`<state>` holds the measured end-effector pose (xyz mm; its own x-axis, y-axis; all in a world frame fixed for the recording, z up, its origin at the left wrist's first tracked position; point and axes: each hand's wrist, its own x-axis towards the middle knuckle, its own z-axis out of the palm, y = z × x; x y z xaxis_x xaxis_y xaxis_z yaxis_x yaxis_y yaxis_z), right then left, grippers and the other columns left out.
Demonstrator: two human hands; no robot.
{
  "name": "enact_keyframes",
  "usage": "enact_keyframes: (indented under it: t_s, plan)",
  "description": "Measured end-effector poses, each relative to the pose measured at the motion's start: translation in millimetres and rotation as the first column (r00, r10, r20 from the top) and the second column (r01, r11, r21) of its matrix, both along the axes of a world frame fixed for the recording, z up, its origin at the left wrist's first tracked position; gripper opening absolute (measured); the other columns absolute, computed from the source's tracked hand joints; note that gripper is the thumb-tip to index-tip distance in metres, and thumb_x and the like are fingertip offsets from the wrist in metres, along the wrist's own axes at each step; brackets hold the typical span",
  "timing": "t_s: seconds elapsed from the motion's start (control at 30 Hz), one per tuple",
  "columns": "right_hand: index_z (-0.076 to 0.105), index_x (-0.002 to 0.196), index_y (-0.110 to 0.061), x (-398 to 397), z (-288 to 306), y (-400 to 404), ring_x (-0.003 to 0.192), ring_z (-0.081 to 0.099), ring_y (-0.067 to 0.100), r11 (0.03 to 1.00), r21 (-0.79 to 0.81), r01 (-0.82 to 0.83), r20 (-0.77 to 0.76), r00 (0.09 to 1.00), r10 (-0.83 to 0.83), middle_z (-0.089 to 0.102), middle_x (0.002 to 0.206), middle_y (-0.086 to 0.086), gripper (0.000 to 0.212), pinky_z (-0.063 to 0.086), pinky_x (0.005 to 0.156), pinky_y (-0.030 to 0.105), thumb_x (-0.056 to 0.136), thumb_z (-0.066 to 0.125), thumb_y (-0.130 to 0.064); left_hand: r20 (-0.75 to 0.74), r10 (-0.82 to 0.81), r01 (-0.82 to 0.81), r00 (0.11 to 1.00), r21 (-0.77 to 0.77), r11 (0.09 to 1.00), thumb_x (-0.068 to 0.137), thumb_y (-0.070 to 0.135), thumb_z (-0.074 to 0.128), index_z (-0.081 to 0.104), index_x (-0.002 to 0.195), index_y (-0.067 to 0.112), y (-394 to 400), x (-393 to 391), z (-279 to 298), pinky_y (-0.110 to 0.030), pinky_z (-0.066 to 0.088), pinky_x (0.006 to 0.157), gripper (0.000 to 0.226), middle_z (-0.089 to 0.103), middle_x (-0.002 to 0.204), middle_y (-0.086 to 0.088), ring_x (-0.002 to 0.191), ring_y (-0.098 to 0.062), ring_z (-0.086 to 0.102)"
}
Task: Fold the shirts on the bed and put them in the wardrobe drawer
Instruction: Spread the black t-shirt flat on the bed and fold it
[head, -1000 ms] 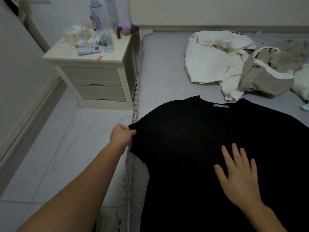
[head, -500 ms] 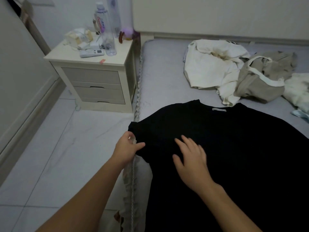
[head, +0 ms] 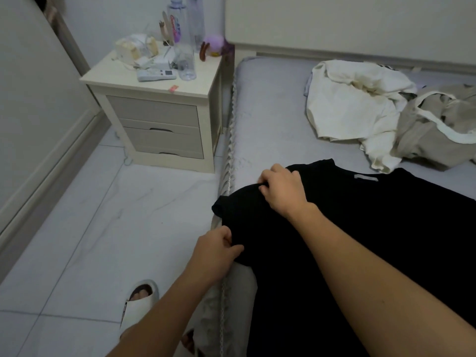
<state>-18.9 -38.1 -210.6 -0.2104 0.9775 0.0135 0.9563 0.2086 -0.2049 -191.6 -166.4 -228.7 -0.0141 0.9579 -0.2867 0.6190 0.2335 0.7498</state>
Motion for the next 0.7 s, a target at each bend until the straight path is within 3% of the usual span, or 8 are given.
enact_keyframes:
  t_s: [0.07, 0.13, 0.23, 0.33, 0.4, 0.53, 0.6, 0.7]
  plan:
    - [0.065, 0.100, -0.022, 1, 5, 5, 0.086, 0.056, 0.021, 0.992, 0.072, 0.100, -0.154, 0.984, -0.088, 0.056, 0.106, 0.000, 0.011, 0.040, 0.084, 0.037, 0.094, 0.057, -0.028, 0.095, -0.020, 0.027, 0.995, -0.069, 0.997, 0.080, 0.020, 0.076, 0.051, 0.062, 0.020, -4, -10, 0, -0.011, 0.034, 0.048, 0.031, 0.051, 0.052, 0.011, 0.049, 0.002, 0.048]
    - [0.065, 0.099, -0.019, 4, 7, 7, 0.084, 0.057, 0.022, 0.984, 0.051, 0.172, -0.253, 0.955, -0.154, 0.055, 0.108, 0.002, 0.009, 0.047, 0.082, 0.036, 0.094, 0.059, -0.023, 0.228, -0.003, 0.046, 0.974, -0.186, 0.981, 0.081, 0.011, 0.073, 0.059, 0.068, 0.015, -9, -21, 3, -0.015, 0.038, 0.050, 0.019, 0.056, 0.054, 0.011, 0.052, 0.000, 0.051]
    - [0.061, 0.114, -0.016, 3, 3, -1, 0.097, 0.058, 0.026, 0.985, -0.115, 0.128, -0.142, 0.979, -0.144, 0.053, 0.122, 0.008, 0.020, 0.050, 0.089, 0.042, 0.095, 0.055, -0.016, 0.315, 0.160, -0.062, 0.936, -0.298, 0.952, 0.081, 0.000, 0.063, 0.060, 0.075, 0.014, -7, -26, 6, -0.021, 0.038, 0.048, 0.016, 0.060, 0.064, 0.002, 0.062, -0.013, 0.054]
    - [0.049, 0.136, -0.019, -3, 5, -23, 0.110, 0.056, 0.024, 0.987, -0.040, 0.156, -0.279, 0.947, -0.161, 0.042, 0.140, 0.006, 0.046, 0.048, 0.097, 0.041, 0.091, 0.059, -0.014, 0.380, 0.363, -0.209, 0.851, -0.390, 0.897, 0.085, 0.014, 0.064, 0.056, 0.101, 0.015, 2, -18, 8, -0.026, 0.038, 0.055, 0.017, 0.062, 0.090, -0.006, 0.075, -0.020, 0.057]
    - [0.046, 0.140, -0.020, -5, 5, -47, 0.120, 0.050, 0.022, 0.986, 0.024, 0.163, -0.313, 0.938, -0.148, 0.039, 0.144, 0.005, 0.055, 0.044, 0.104, 0.041, 0.088, 0.064, -0.019, 0.384, 0.406, -0.245, 0.830, -0.402, 0.882, 0.085, 0.035, 0.070, 0.055, 0.109, 0.017, 9, -15, 9, -0.026, 0.037, 0.055, 0.034, 0.065, 0.096, -0.005, 0.072, -0.018, 0.057]
    - [0.047, 0.136, -0.026, -8, -6, -109, 0.120, 0.043, 0.018, 0.998, -0.020, 0.062, -0.275, 0.959, -0.065, 0.043, 0.131, -0.002, 0.058, 0.035, 0.106, 0.037, 0.083, 0.063, -0.043, 0.358, 0.377, -0.243, 0.854, -0.367, 0.898, 0.075, 0.058, 0.074, 0.065, 0.097, 0.009, 22, -7, 15, -0.023, 0.037, 0.047, 0.055, 0.065, 0.074, -0.002, 0.052, -0.012, 0.054]
    - [0.044, 0.137, -0.028, -12, -12, -131, 0.119, 0.040, 0.017, 1.000, -0.024, 0.011, -0.250, 0.968, -0.017, 0.044, 0.126, -0.005, 0.065, 0.030, 0.105, 0.036, 0.079, 0.059, -0.053, 0.369, 0.371, -0.226, 0.852, -0.380, 0.897, 0.073, 0.055, 0.077, 0.065, 0.096, 0.006, 27, 1, 19, -0.023, 0.045, 0.046, 0.056, 0.068, 0.074, -0.007, 0.054, -0.012, 0.062]
    - [0.032, 0.145, -0.028, -19, -18, -145, 0.125, 0.034, 0.016, 0.999, -0.040, -0.022, -0.255, 0.967, 0.011, 0.041, 0.133, -0.007, 0.082, 0.020, 0.108, 0.036, 0.074, 0.053, -0.062, 0.435, 0.426, -0.246, 0.793, -0.411, 0.878, 0.076, 0.030, 0.082, 0.065, 0.099, 0.003, 33, 11, 23, -0.027, 0.054, 0.052, 0.040, 0.074, 0.093, -0.014, 0.077, -0.021, 0.073]
